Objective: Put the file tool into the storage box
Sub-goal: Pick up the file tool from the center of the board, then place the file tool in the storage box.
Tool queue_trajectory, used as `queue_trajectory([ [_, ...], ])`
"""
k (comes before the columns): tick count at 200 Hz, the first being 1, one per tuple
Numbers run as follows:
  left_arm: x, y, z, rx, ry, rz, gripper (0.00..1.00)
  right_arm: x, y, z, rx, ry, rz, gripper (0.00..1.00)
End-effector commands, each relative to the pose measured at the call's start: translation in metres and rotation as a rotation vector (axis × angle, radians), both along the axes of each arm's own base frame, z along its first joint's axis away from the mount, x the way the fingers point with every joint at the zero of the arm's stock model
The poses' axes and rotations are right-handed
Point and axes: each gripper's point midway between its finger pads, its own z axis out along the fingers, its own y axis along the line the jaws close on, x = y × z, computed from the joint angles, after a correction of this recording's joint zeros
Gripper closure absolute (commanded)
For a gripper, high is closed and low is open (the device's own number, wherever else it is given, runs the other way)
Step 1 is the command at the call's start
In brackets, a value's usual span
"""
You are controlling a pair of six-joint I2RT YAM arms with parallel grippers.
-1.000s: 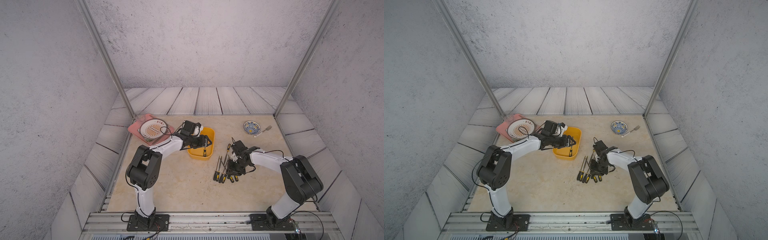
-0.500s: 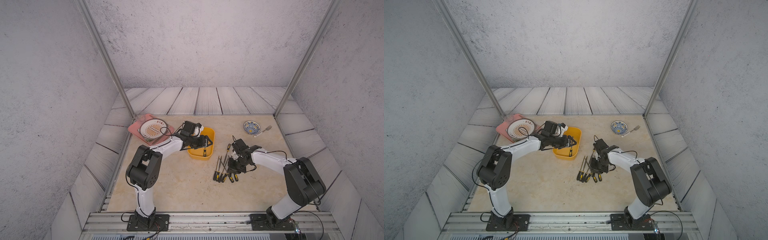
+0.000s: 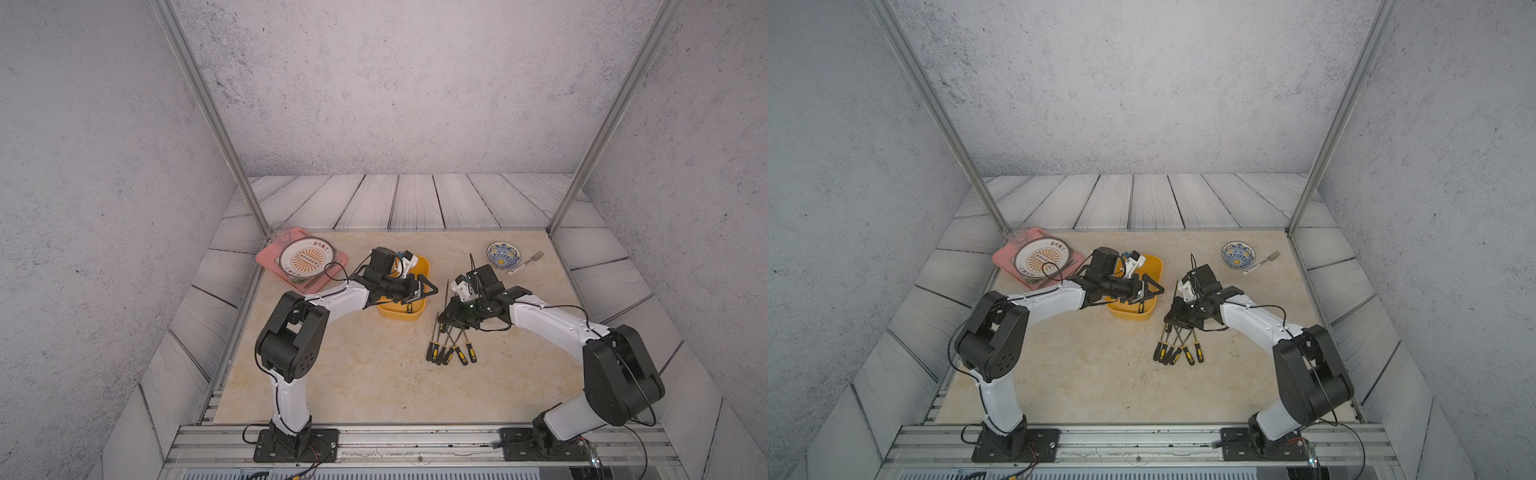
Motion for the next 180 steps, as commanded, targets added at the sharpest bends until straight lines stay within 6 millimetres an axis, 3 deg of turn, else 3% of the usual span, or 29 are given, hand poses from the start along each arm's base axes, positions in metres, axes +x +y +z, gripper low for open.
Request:
queue_trajectory([
  [1, -0.004, -0.009, 0.021, -0.058, -0.035, -0.036, 0.31, 0.011, 0.026, 0.029, 0.113, -0.049, 0.065, 0.90],
  [48, -0.005, -0.011, 0.014, -0.043, -0.021, -0.043, 0.35, 0.016, 0.040, 0.046, 0.155, -0.077, 0.092, 0.90],
  [57, -0.005, -0.011, 0.015, -0.045, -0.024, -0.045, 0.42, 0.015, 0.040, 0.047, 0.160, -0.080, 0.095, 0.90],
  [74, -0.006, -0.011, 0.015, -0.049, -0.021, -0.050, 0.66, 0.014, 0.040, 0.047, 0.160, -0.079, 0.095, 0.90],
  [94, -0.006, -0.013, 0.017, -0.059, -0.020, -0.056, 0.82, 0.014, 0.039, 0.045, 0.152, -0.076, 0.088, 0.90],
  [112, -0.007, -0.012, 0.015, -0.060, -0.014, -0.054, 0.90, 0.015, 0.037, 0.046, 0.143, -0.082, 0.081, 0.90],
  [128, -0.008, -0.011, 0.009, -0.044, 0.001, -0.053, 0.90, 0.015, 0.035, 0.047, 0.130, -0.091, 0.077, 0.89],
  [137, -0.007, -0.008, 0.005, -0.027, 0.004, -0.042, 0.92, 0.016, 0.034, 0.048, 0.123, -0.094, 0.071, 0.82],
  [154, -0.001, 0.000, 0.002, 0.001, -0.018, -0.007, 0.97, 0.017, 0.029, 0.045, 0.089, -0.076, 0.040, 0.58],
  [180, 0.020, 0.015, 0.008, 0.017, -0.045, 0.063, 1.00, 0.017, 0.025, 0.045, 0.072, -0.086, 0.028, 0.52],
])
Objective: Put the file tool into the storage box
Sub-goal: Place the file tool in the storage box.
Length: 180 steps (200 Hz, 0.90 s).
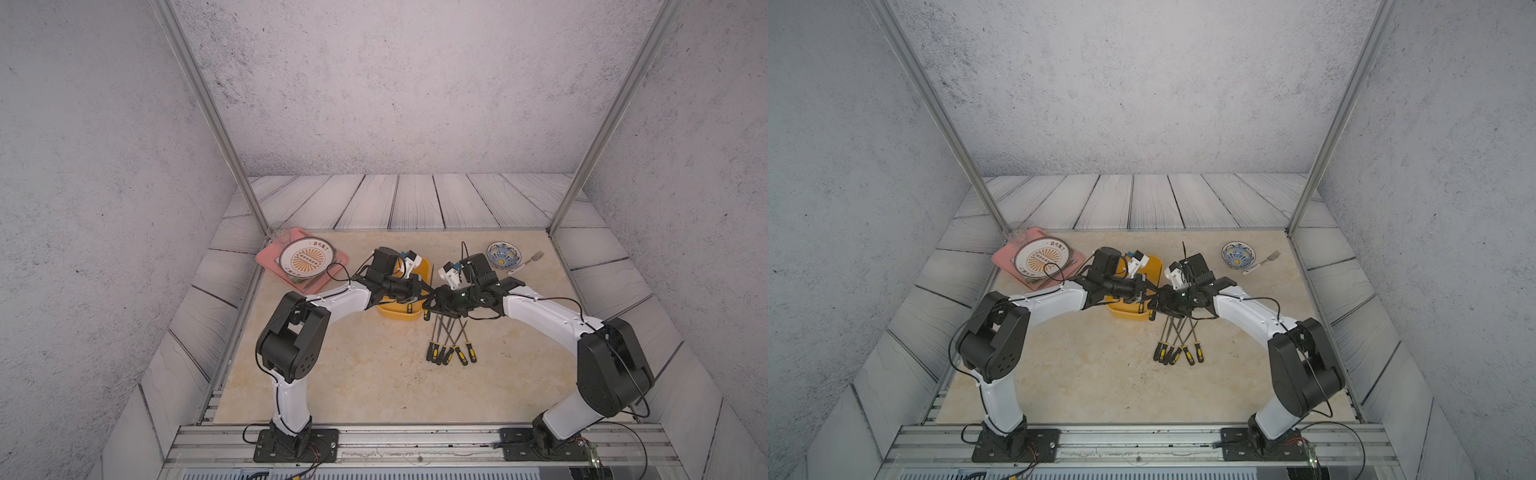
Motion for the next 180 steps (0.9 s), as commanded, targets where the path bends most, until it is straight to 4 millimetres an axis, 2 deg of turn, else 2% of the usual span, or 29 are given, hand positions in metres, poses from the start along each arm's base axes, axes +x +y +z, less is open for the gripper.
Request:
queue_trajectory([
  [1, 0.021, 0.017, 0.006, 0.027, -0.048, 0.070, 1.00, 0.001, -0.005, 0.013, -0.017, -0.033, -0.024, 0.52],
  [15, 0.033, 0.027, 0.007, 0.047, -0.061, 0.111, 1.00, 0.000, -0.008, 0.015, -0.021, -0.053, -0.024, 0.52],
  [35, 0.050, 0.046, -0.007, 0.122, -0.066, 0.166, 1.00, -0.003, -0.014, 0.014, -0.047, -0.076, -0.026, 0.52],
  [55, 0.064, 0.062, -0.031, 0.182, -0.044, 0.220, 1.00, -0.008, -0.018, 0.011, -0.059, -0.071, -0.023, 0.52],
  [84, 0.076, 0.067, -0.072, 0.284, -0.021, 0.229, 1.00, -0.013, -0.025, 0.009, -0.077, -0.077, -0.034, 0.53],
  [117, 0.084, 0.065, -0.104, 0.340, 0.012, 0.230, 0.83, -0.018, -0.032, 0.009, -0.094, -0.092, -0.050, 0.53],
  [136, 0.082, 0.064, -0.109, 0.349, 0.023, 0.223, 0.75, -0.020, -0.038, 0.005, -0.118, -0.088, -0.067, 0.52],
  [151, 0.080, 0.065, -0.103, 0.338, 0.018, 0.229, 0.69, -0.023, -0.046, -0.002, -0.157, -0.074, -0.088, 0.52],
  [162, 0.078, 0.066, -0.097, 0.329, 0.008, 0.233, 0.63, -0.027, -0.056, -0.013, -0.211, -0.046, -0.115, 0.52],
  [180, 0.074, 0.066, -0.079, 0.302, -0.007, 0.242, 0.62, -0.037, -0.075, -0.038, -0.318, 0.030, -0.164, 0.51],
])
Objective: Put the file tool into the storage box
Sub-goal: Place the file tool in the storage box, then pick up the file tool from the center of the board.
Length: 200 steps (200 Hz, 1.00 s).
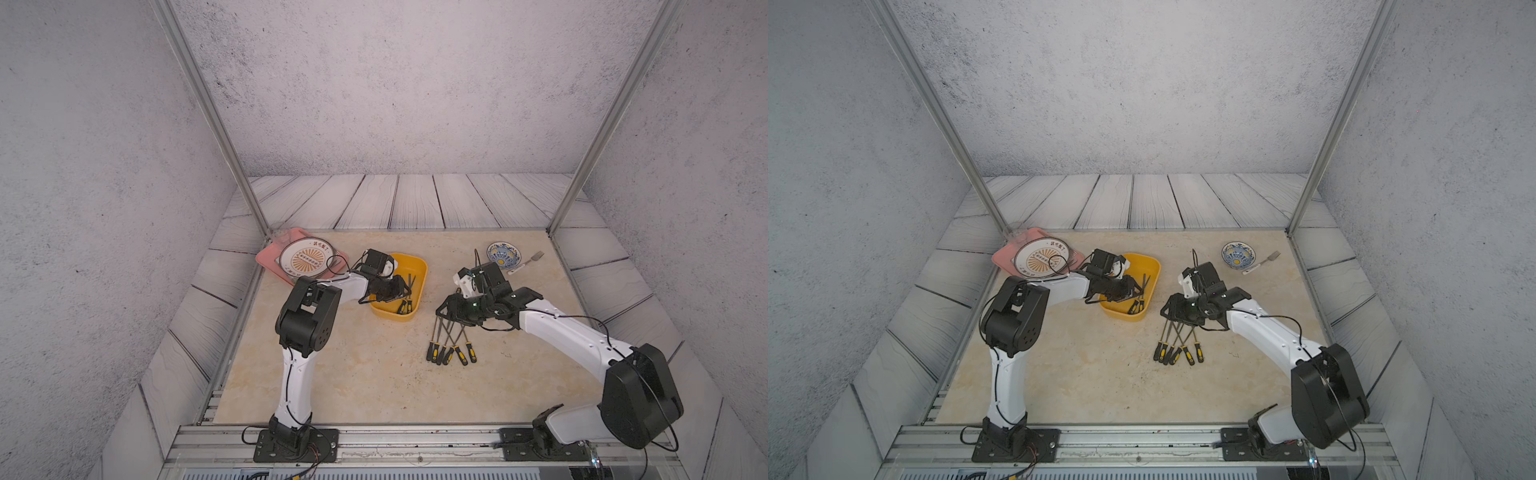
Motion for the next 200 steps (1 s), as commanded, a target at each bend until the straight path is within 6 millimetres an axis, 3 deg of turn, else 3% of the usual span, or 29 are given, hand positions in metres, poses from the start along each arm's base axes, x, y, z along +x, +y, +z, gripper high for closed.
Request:
queue_trajectory([
  [1, -0.003, 0.000, 0.031, -0.025, -0.054, 0.003, 0.62, -0.015, -0.032, -0.034, -0.164, 0.095, -0.086, 0.51],
  [39, -0.016, -0.002, 0.076, -0.074, -0.114, 0.013, 0.61, -0.043, -0.069, -0.088, -0.382, 0.285, -0.160, 0.51],
  [68, -0.025, 0.000, 0.097, -0.106, -0.146, 0.015, 0.61, -0.050, -0.081, -0.108, -0.463, 0.340, -0.163, 0.52],
  [143, -0.032, 0.001, 0.104, -0.120, -0.155, 0.005, 0.60, -0.055, -0.095, -0.132, -0.571, 0.383, -0.143, 0.55],
  [167, -0.032, 0.000, 0.105, -0.130, -0.151, 0.004, 0.60, -0.058, -0.092, -0.139, -0.552, 0.396, -0.138, 0.73],
  [183, -0.033, -0.001, 0.105, -0.138, -0.142, 0.001, 0.52, -0.056, -0.089, -0.136, -0.532, 0.379, -0.134, 0.92],
  [200, -0.035, -0.005, 0.108, -0.158, -0.146, -0.010, 0.48, -0.049, -0.086, -0.126, -0.512, 0.340, -0.138, 1.00],
])
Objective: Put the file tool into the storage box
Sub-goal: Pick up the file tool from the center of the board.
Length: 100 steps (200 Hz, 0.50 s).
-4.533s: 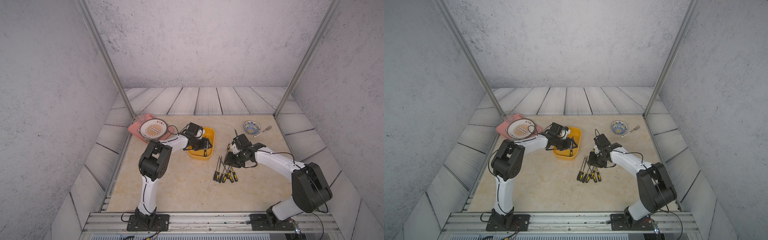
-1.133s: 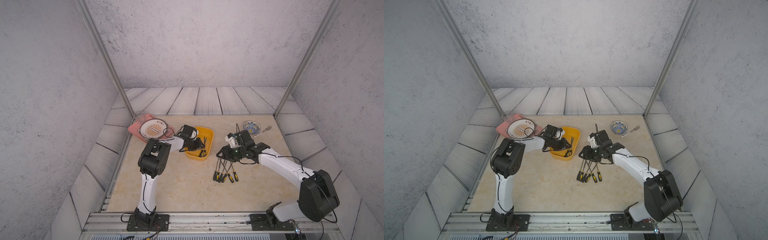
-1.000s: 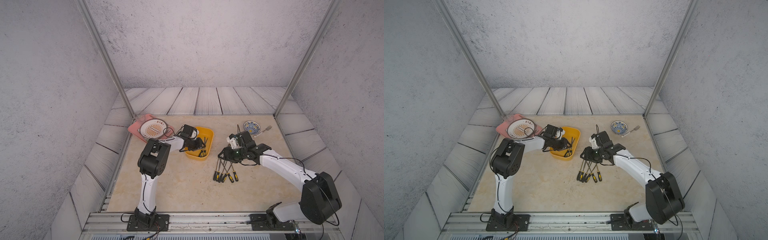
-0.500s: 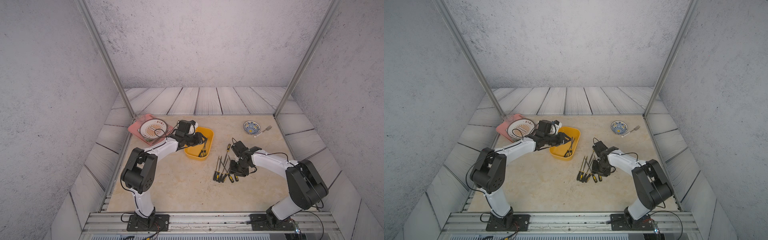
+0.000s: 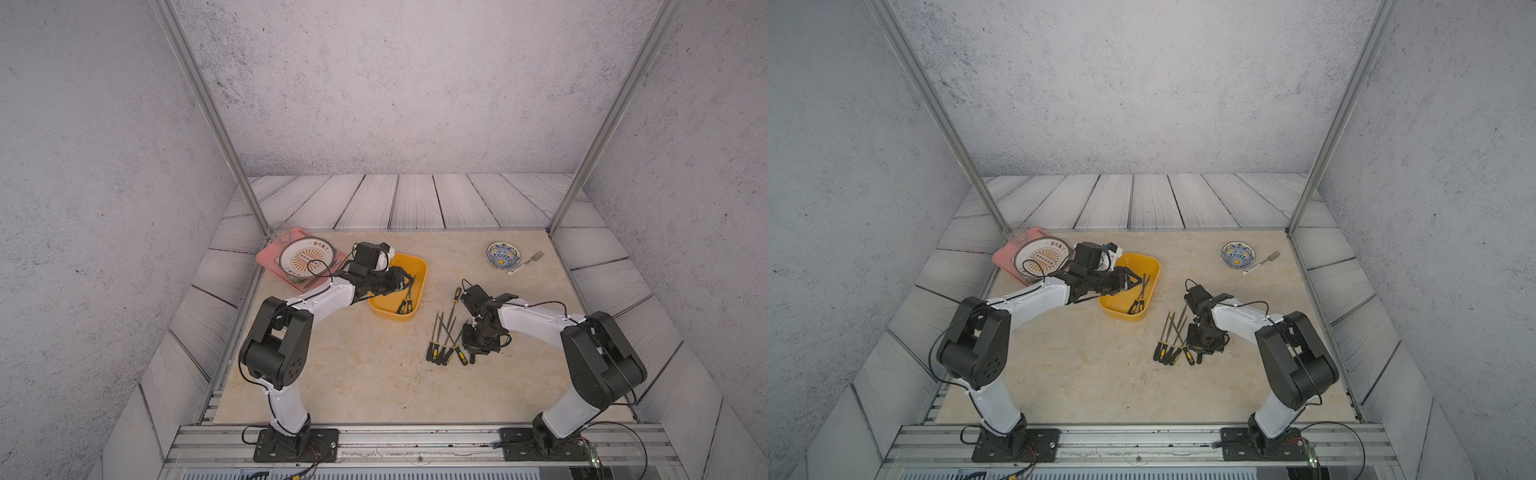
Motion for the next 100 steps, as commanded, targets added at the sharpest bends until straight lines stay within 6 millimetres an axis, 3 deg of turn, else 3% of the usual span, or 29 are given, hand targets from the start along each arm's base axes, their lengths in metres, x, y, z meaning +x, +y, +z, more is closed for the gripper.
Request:
queue_trajectory([
  [1, -0.003, -0.006, 0.007, -0.033, -0.011, -0.023, 0.48, -0.003, 0.001, -0.002, 0.007, -0.003, 0.012, 1.00],
  [20, -0.007, -0.012, 0.012, -0.050, -0.021, -0.048, 0.42, 0.011, 0.016, 0.025, 0.099, -0.090, 0.031, 1.00],
  [66, -0.026, -0.043, 0.032, -0.125, -0.052, -0.169, 0.38, 0.043, 0.079, 0.103, 0.462, -0.283, 0.105, 1.00],
  [100, -0.034, -0.058, 0.042, -0.195, -0.051, -0.222, 0.38, 0.050, 0.118, 0.127, 0.672, -0.264, 0.175, 1.00],
])
